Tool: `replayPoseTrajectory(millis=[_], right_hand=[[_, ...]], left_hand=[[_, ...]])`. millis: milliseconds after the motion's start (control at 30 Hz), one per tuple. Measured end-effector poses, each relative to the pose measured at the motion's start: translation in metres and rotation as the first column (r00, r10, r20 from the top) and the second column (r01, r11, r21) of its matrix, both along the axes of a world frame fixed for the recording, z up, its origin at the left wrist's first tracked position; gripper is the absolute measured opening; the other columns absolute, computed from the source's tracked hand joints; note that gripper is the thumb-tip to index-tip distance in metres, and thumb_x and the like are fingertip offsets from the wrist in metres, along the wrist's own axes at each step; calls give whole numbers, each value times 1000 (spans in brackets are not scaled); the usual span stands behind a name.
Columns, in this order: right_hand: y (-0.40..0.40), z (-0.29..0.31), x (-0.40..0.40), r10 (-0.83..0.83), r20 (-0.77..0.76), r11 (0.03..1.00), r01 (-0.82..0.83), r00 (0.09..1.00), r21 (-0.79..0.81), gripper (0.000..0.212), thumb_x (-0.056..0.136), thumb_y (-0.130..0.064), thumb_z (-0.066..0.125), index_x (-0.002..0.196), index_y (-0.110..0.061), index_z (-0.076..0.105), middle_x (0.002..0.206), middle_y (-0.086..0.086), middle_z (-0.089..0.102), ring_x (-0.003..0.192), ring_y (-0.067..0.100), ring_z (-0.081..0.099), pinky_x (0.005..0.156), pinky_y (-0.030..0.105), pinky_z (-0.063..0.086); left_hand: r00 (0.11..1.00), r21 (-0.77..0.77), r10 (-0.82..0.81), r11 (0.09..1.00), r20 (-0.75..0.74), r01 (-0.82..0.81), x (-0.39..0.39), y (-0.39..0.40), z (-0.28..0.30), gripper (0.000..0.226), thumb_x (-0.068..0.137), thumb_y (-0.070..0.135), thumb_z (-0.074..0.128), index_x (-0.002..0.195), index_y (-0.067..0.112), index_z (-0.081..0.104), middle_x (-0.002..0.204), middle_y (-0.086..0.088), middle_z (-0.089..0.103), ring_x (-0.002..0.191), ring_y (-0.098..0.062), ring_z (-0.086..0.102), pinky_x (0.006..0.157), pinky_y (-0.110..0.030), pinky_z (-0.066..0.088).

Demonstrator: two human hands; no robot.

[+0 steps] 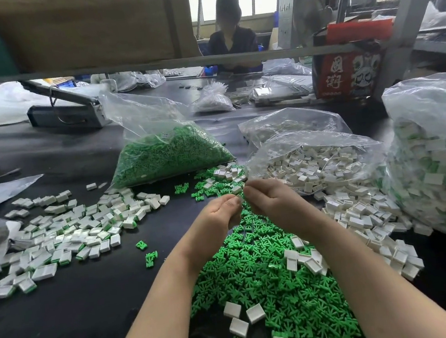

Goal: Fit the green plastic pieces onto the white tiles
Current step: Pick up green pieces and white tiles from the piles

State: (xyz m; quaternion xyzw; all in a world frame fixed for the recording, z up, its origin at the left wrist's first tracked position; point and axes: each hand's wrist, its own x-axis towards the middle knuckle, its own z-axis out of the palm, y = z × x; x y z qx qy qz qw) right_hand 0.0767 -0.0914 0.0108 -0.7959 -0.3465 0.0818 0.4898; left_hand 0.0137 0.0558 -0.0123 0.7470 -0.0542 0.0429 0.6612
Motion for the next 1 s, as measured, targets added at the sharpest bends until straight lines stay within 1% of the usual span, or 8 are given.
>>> replayPoseTrajectory(millis=[167,300,400,467,567,733,867,1000], right_hand=[[-3,0,-2,69,-61,998,-69,996,-8,29,102,-17,47,74,-13,45,63,0,39,61,16,34,61,38,29],[-5,2,-1,124,-116,992,-124,985,12,25,103,-13,45,78,-8,46,64,-1,38,58,9,33,58,28,29],[-7,2,0,159,-141,987,-158,977,17,26,103,-13,44,78,-10,46,64,-3,38,56,6,34,56,23,30],[-8,2,0,177,-146,984,-177,973,12,28,103,-12,44,76,-12,44,64,-3,37,56,6,33,54,21,29],[-8,2,-1,194,-151,980,-197,969,-3,28,103,-11,44,75,-12,45,63,-4,37,53,2,34,53,16,30],[-10,1,0,212,-174,977,-214,962,5,23,103,-13,44,81,-7,46,64,-5,37,54,1,34,54,15,31],[-12,1,0,243,-213,970,-242,946,30,23,103,-12,43,81,-8,46,64,-6,38,53,0,35,52,13,33],[-13,1,0,252,-218,964,-264,943,-28,24,103,-15,45,80,-11,50,62,-11,41,54,-1,38,53,14,35]], left_hand=[[999,39,-40,998,-7,41,-3,1,3,34,105,12,34,72,17,39,57,15,35,52,-3,30,50,-14,30],[995,-8,-101,995,-8,101,-5,2,4,31,99,21,40,68,19,40,57,13,34,53,-5,28,51,-19,27],[991,-31,-133,991,-3,133,-5,4,5,31,94,26,41,64,25,43,57,11,33,53,-6,26,49,-17,27],[988,-12,-154,988,-12,154,-5,5,4,36,95,27,40,59,32,46,57,11,33,53,-7,25,48,-17,28],[985,16,-168,986,-25,169,-5,6,4,38,95,28,40,58,33,47,56,13,34,52,-6,25,47,-15,26],[983,16,-176,984,-43,177,-5,7,3,38,95,30,41,59,35,49,57,13,34,52,-6,25,47,-15,27],[982,10,-179,984,-55,180,-6,9,4,29,95,30,42,66,28,47,59,11,34,53,-6,26,48,-14,29],[976,33,-206,977,-75,209,-5,9,3,22,94,31,43,78,18,49,59,10,34,52,-6,25,48,-15,27]])
